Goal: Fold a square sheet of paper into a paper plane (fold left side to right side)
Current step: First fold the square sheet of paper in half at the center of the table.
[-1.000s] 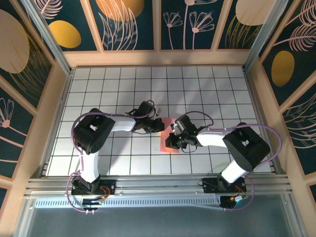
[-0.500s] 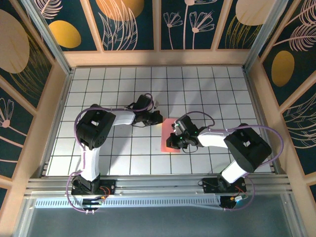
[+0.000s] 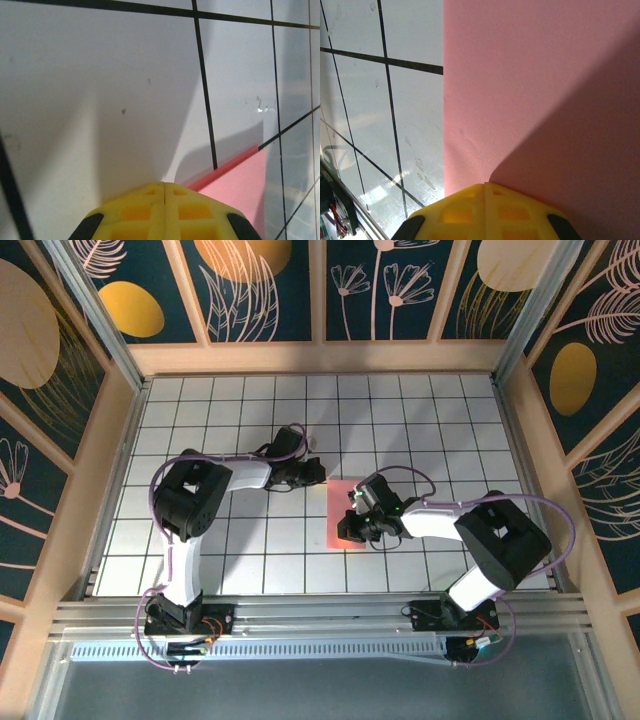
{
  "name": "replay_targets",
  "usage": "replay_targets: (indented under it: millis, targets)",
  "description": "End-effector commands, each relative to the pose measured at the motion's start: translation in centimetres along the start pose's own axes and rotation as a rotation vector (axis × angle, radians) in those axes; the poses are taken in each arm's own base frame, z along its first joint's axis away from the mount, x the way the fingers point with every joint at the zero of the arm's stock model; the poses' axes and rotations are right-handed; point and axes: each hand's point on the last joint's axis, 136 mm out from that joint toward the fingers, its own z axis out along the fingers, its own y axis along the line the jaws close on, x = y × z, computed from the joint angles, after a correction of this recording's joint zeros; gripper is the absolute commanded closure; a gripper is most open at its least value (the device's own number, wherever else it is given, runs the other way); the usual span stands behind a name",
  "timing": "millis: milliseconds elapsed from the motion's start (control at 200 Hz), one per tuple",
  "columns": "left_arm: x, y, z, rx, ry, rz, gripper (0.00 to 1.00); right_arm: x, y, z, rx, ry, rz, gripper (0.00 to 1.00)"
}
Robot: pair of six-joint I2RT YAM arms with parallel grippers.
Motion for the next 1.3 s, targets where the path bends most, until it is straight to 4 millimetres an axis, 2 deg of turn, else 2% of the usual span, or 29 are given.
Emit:
replay_targets:
  millis: [0,170,310,395,631,951,1161,1296]
  targets:
    - [-0.5,-1.9,-2.4,0.059,-0.051,0.044,1.00,2.7,-4.2,0.0,0.147,0.071,0.057,1.00]
    - [1.2,-3.6,-3.0,0.168,-0.014,0.052,1.00,2.6,-4.3,-0.1,0.153,0.067,0.056,1.00]
    - [2.5,-4.6,-1.6,0.203,0.043,0.074,1.00,2.9,-4.6,0.0,0.159,0.075,0.059,1.00]
    - [2.6,-4.9,-0.9,0.202,0.055,0.083,1.00,2.9,-4.6,0.0,0.159,0.075,0.062,1.00]
    - [2.2,-3.9,0.9,0.158,0.072,0.077,1.00,2.9,-4.6,0.1,0.158,0.077,0.064,1.00]
    - [2.0,-1.9,2.2,0.072,0.064,0.080,1.00,2.9,-4.7,0.2,0.162,0.082,0.062,1.00]
    - [1.9,-0.9,2.7,0.038,0.053,0.069,1.00,3.0,-4.8,0.1,0.165,0.084,0.062,1.00]
    - [0.9,-0.6,2.5,0.012,0.030,0.072,1.00,3.1,-4.8,0.2,0.165,0.086,0.063,1.00]
